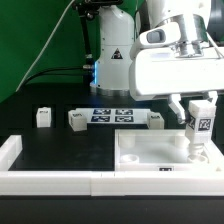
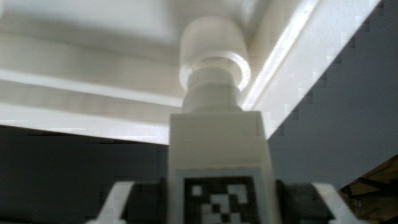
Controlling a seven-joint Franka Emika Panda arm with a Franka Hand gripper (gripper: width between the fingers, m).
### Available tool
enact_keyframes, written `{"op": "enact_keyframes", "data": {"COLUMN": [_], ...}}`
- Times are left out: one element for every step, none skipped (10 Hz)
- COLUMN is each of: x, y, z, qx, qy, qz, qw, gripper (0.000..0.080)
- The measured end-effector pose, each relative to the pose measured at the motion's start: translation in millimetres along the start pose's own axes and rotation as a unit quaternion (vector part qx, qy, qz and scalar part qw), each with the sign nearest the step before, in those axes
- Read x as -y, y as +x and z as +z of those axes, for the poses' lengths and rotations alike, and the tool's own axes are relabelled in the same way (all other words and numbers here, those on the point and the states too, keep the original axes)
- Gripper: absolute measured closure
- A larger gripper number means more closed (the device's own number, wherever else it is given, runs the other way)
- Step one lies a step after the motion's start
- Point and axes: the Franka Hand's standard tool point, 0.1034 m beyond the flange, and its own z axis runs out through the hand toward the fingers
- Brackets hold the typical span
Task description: Assemble one leg
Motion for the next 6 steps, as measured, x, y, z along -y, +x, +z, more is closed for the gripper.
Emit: {"op": "enact_keyframes", "data": {"x": [-0.9, -0.9, -0.9, -0.9, -0.6, 2.2], "y": [0.2, -0.3, -0.2, -0.8, 1.6, -1.2], "z": [1.5, 3.7, 5.6, 8.6, 10.4, 12.6], "qx": [0.000, 0.001, 0.001, 0.002, -0.003, -0.001], "qy": [0.000, 0.000, 0.000, 0.001, 0.000, 0.002], "qz": [0.000, 0.000, 0.000, 0.000, 0.000, -0.001], "qw": [1.000, 1.000, 1.000, 1.000, 1.000, 1.000], "gripper": [0.0509, 0.0509, 0.0509, 0.0509, 0.0509, 0.0509]}}
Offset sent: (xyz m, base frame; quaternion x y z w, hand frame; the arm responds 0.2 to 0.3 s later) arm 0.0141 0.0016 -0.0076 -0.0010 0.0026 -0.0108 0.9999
